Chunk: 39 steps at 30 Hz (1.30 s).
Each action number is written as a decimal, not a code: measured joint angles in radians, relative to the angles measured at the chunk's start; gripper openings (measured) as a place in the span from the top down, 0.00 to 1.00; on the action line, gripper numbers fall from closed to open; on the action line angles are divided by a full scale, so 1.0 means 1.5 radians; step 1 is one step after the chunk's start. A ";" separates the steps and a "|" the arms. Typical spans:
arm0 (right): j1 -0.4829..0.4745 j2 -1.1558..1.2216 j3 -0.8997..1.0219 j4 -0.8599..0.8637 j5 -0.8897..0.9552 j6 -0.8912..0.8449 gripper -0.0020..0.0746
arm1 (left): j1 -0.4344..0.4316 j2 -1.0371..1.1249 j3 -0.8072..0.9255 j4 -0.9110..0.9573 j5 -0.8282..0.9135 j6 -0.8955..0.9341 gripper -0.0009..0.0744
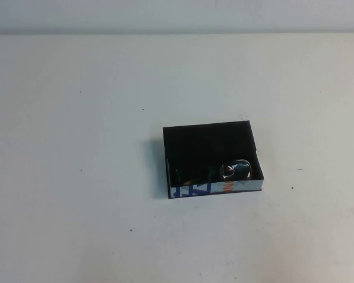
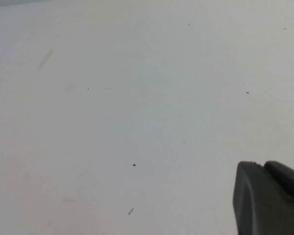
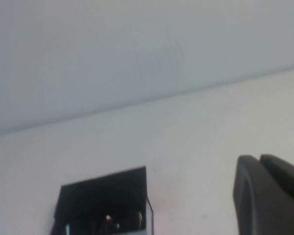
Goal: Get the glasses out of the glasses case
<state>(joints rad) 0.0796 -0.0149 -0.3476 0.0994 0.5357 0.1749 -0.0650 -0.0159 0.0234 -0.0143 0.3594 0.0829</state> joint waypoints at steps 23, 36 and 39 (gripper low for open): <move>0.074 0.565 -0.382 0.037 0.244 -0.340 1.00 | 0.000 0.000 0.000 0.000 0.000 0.000 0.99; 0.256 1.024 -0.700 -0.058 0.456 -0.693 0.98 | 0.000 0.000 0.000 0.000 0.000 0.000 0.99; 0.264 1.099 -0.756 -0.046 0.459 -0.746 0.94 | 0.000 0.000 0.000 0.000 0.000 0.000 0.99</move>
<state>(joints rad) 0.4761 1.6335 -1.4809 0.0312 1.2240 -0.9442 -0.0650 -0.0159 0.0234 -0.0143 0.3594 0.0829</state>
